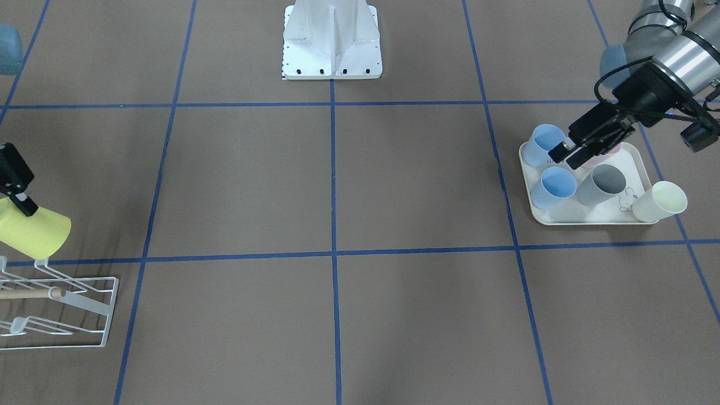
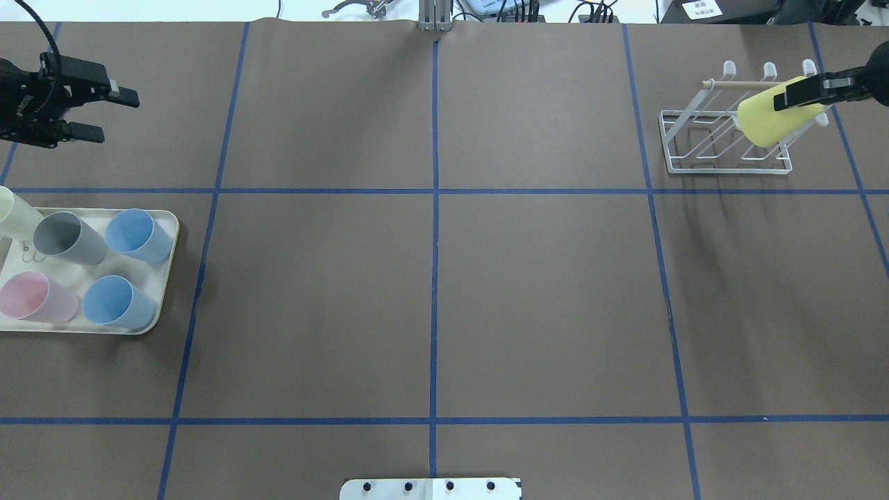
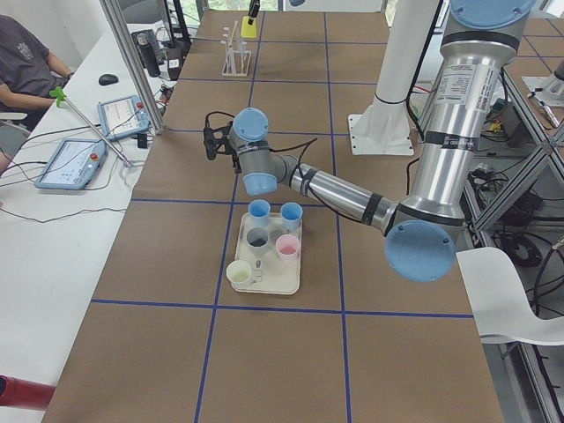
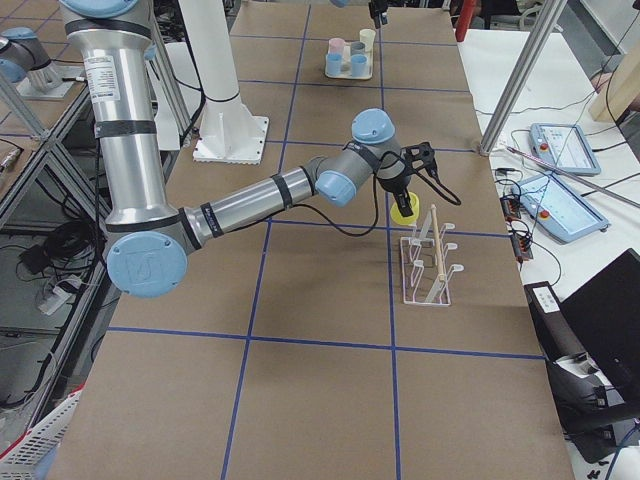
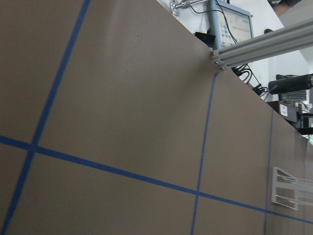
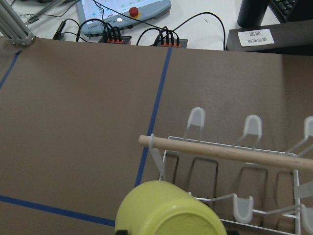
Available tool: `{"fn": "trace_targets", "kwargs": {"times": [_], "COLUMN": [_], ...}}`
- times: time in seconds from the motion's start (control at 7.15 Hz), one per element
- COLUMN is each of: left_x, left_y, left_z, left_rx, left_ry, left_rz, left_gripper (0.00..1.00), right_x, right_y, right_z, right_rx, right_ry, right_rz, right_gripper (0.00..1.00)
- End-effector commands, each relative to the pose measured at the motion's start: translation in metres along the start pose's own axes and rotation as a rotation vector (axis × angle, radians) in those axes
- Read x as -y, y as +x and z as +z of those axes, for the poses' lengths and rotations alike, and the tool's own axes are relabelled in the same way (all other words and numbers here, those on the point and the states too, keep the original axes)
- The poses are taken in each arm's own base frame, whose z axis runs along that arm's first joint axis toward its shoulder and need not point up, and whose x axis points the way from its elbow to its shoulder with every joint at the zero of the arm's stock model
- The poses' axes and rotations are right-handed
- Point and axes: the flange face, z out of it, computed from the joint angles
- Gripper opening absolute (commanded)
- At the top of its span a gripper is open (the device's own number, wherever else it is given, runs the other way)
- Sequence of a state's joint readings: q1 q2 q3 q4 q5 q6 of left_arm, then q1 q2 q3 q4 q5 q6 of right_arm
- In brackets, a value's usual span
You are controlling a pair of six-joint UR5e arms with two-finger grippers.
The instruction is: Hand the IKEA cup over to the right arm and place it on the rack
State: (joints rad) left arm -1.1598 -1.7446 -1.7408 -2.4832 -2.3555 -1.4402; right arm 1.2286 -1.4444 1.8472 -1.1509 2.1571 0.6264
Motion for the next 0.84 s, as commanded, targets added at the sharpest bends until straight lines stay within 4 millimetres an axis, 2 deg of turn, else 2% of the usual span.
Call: {"fn": "trace_targets", "kwargs": {"times": [0.0, 0.14, 0.28, 0.7], "left_x": [0.004, 0.003, 0.002, -0.004], "left_y": [-0.007, -0.010, -0.011, -0.015], "left_z": [-0.008, -0.009, -0.010, -0.014], "left_rx": [0.029, 0.031, 0.031, 0.033], "left_ry": [0.012, 0.011, 0.011, 0.010], "left_rz": [0.016, 0.014, 0.014, 0.012], "left_gripper": [1.00, 1.00, 1.00, 1.00], "right_x": [-0.001, -0.005, 0.007, 0.010], "right_y": [0.004, -0.005, -0.011, -0.010], "right_z": [0.011, 0.021, 0.029, 0.037], "right_rx": [-0.030, -0.027, -0.024, -0.028], "right_ry": [-0.050, -0.067, -0.068, -0.078], "right_rz": [-0.005, -0.016, -0.021, -0.018], "right_gripper": [0.18, 0.18, 0.18, 0.18]}}
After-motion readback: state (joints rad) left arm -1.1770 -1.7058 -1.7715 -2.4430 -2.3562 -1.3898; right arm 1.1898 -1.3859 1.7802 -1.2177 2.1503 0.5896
